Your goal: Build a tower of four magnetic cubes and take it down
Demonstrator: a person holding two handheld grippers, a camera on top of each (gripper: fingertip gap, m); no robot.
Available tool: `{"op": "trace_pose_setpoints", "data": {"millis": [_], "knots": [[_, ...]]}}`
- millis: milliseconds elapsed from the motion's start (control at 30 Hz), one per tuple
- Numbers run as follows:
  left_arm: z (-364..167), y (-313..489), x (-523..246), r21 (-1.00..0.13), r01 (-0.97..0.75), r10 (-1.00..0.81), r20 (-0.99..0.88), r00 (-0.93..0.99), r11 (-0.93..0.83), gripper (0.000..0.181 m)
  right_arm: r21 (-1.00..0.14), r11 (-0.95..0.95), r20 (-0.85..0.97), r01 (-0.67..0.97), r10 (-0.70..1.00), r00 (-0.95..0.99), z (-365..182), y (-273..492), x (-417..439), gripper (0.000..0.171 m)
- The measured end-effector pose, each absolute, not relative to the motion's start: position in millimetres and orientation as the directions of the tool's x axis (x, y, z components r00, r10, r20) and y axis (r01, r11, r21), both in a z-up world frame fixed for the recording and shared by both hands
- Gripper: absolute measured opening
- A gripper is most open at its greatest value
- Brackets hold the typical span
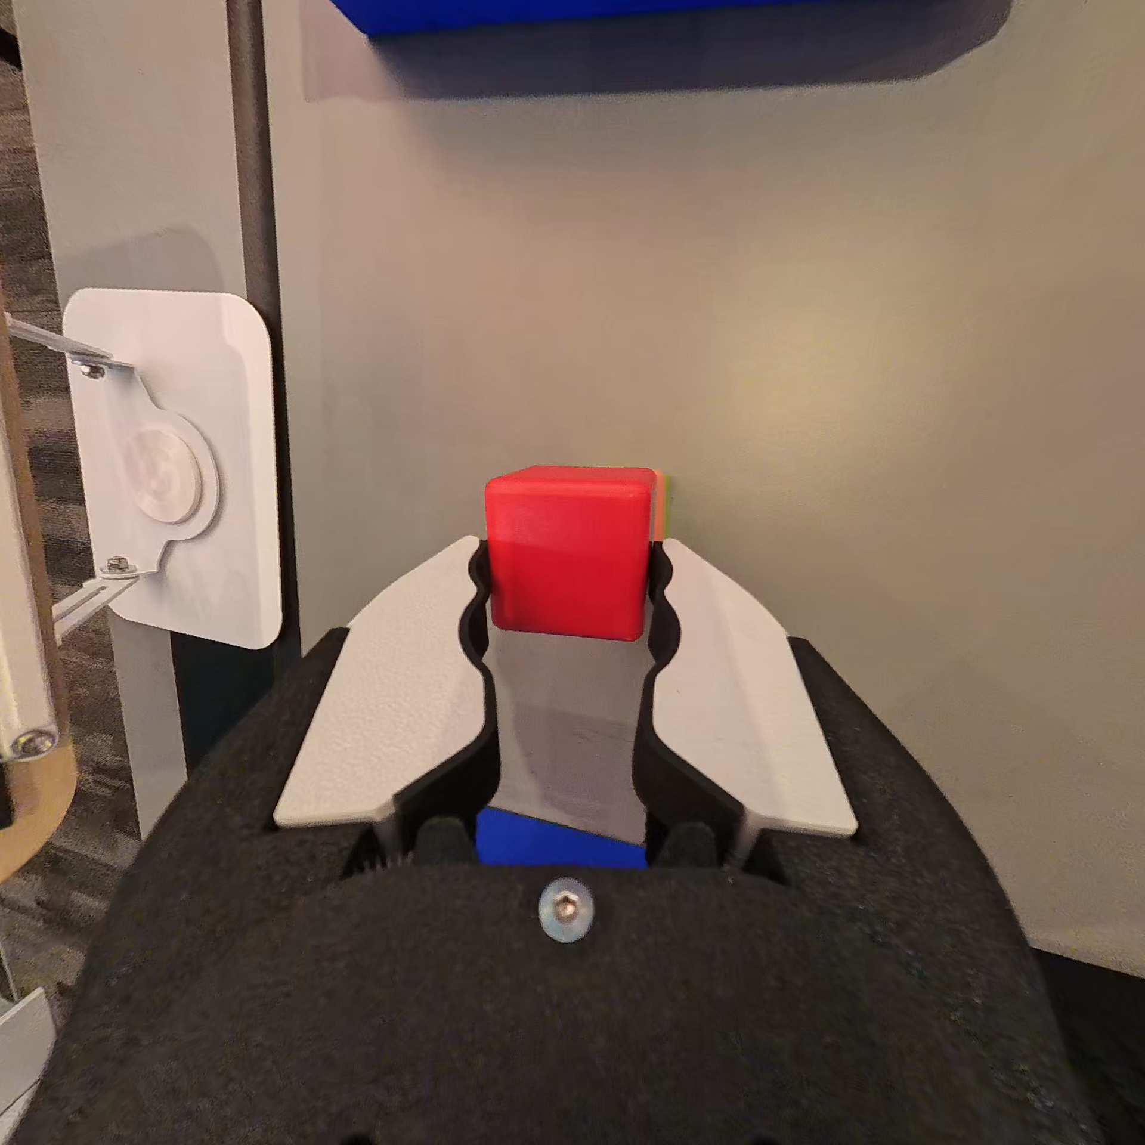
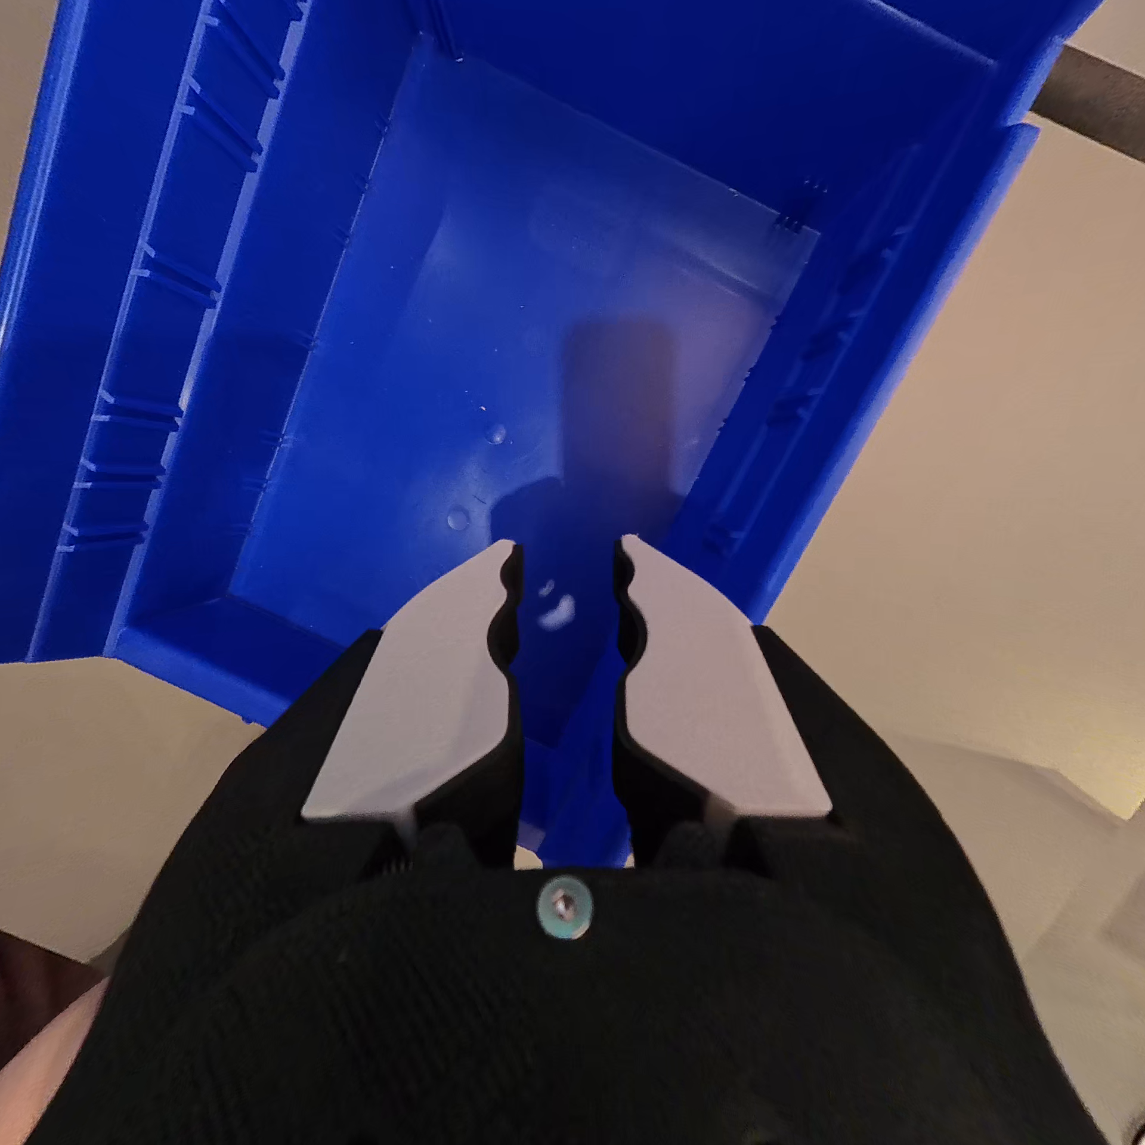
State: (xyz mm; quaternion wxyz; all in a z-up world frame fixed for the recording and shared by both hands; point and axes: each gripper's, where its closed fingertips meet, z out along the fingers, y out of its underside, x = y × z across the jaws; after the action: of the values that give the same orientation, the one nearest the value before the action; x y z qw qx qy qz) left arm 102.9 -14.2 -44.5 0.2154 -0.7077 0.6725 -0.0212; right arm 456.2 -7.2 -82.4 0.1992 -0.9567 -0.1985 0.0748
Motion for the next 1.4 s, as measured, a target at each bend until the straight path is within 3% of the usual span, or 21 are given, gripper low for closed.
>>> {"op": "trace_pose_setpoints", "data": {"millis": [400,467,633,800,1067,1400], "knots": [[-60,-9,106,-0.315,-0.949,-0.969,-0.241,0.058,0.022,0.050,-0.388,-0.848,-0.075,0.360,0.419,0.905,-87,-7,454,0.031],[-57,-10,104,-0.318,-0.948,-0.971,-0.227,0.073,0.003,0.065,-0.389,-0.848,-0.081,0.360,0.421,0.904,-87,-8,454,0.031],[0,-1,81,-0.468,-0.883,-0.937,-0.290,0.196,-0.040,0.061,-0.392,-0.848,-0.088,0.357,0.420,0.903,-87,-8,453,0.031],[46,25,-21,-0.519,-0.834,-0.829,-0.373,0.417,-0.186,0.055,-0.389,-0.847,-0.078,0.361,0.421,0.904,-87,-8,453,0.031],[-46,33,-188,-0.228,-0.823,-0.768,-0.297,0.567,-0.520,0.058,-0.386,-0.849,-0.059,0.360,0.412,0.909,-85,-8,456,0.031],[-116,35,-225,-0.028,-0.816,-0.783,-0.261,0.564,-0.578,0.060,-0.401,-0.855,-0.047,0.329,0.377,0.925,-82,-13,467,0.031]]}}
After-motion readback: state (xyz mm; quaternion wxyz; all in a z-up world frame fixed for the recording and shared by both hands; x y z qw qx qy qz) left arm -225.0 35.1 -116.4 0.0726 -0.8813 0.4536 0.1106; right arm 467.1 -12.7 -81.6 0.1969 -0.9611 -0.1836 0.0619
